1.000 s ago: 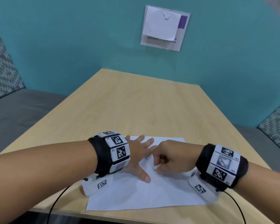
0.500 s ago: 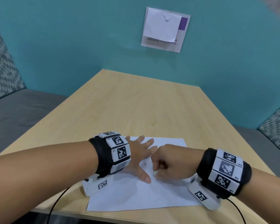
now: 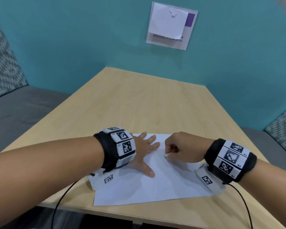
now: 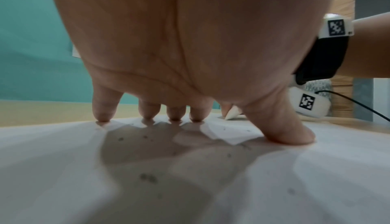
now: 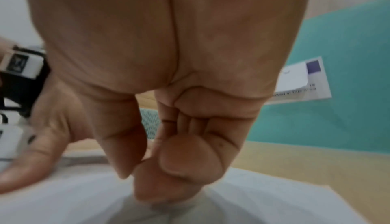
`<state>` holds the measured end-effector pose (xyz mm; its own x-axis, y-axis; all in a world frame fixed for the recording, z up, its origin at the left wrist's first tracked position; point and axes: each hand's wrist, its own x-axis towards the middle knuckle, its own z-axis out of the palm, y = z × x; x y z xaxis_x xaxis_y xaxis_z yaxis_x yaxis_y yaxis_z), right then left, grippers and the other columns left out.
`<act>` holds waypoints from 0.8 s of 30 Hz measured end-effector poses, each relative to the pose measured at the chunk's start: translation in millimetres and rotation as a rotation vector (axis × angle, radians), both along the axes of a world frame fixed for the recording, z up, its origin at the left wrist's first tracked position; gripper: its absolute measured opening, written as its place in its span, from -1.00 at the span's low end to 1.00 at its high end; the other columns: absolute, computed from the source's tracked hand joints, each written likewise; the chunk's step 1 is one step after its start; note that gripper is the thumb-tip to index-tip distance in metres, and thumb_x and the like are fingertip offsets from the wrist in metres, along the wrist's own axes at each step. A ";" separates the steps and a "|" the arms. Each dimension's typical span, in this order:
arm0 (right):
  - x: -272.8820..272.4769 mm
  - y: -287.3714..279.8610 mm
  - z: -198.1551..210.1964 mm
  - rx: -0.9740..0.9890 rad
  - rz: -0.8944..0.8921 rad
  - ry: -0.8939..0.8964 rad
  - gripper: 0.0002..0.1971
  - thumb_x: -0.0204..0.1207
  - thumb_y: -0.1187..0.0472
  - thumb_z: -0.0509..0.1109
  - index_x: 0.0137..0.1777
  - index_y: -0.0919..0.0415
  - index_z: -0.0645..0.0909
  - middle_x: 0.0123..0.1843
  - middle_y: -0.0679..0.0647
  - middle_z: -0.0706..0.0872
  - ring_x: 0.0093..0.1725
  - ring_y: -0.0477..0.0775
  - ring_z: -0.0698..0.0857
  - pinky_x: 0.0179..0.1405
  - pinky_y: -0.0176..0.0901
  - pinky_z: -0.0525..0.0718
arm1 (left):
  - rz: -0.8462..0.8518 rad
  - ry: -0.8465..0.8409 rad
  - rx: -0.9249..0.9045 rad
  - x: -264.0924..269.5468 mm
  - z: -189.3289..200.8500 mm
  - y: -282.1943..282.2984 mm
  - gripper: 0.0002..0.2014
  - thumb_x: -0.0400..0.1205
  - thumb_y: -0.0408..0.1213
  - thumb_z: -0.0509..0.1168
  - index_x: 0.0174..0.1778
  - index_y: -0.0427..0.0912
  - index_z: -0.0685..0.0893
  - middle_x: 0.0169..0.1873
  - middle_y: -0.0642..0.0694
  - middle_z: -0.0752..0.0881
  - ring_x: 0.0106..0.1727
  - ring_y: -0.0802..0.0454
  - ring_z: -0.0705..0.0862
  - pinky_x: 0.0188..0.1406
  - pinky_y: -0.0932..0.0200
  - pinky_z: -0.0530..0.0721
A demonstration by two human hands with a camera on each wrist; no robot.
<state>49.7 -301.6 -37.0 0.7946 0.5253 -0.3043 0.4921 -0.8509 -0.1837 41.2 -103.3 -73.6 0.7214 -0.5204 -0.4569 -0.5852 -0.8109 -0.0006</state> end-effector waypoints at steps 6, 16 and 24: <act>-11.5 6.2 3.4 0.043 0.052 0.060 -0.90 0.54 0.13 0.41 0.00 0.09 0.67 -0.32 -0.19 0.61 -0.45 -0.34 0.56 -0.32 -0.34 0.49 | 0.018 -0.071 -0.052 -8.1 1.4 3.0 0.07 0.54 0.47 0.17 0.77 0.06 -0.27 0.76 0.00 -0.31 0.76 -0.17 -0.30 0.64 -0.46 -0.01; -27.5 16.2 -4.2 0.030 0.101 0.070 -0.89 0.55 0.14 0.40 0.02 0.13 0.68 -0.21 -0.04 0.72 -0.34 -0.21 0.55 -0.29 -0.37 0.52 | -0.031 0.115 -0.035 -28.1 2.7 8.7 0.18 0.43 0.42 0.40 0.71 0.28 -0.34 0.73 0.04 -0.40 0.73 -0.14 -0.39 0.60 -0.56 -0.15; -26.4 20.2 -4.5 0.039 0.148 0.059 -0.92 0.51 0.19 0.40 -0.07 0.18 0.67 -0.19 0.03 0.76 -0.27 -0.04 0.61 -0.18 -0.19 0.61 | -0.027 0.110 -0.031 -30.2 1.4 7.1 0.17 0.46 0.41 0.37 0.71 0.24 -0.37 0.70 0.03 -0.46 0.72 -0.14 -0.42 0.60 -0.55 -0.18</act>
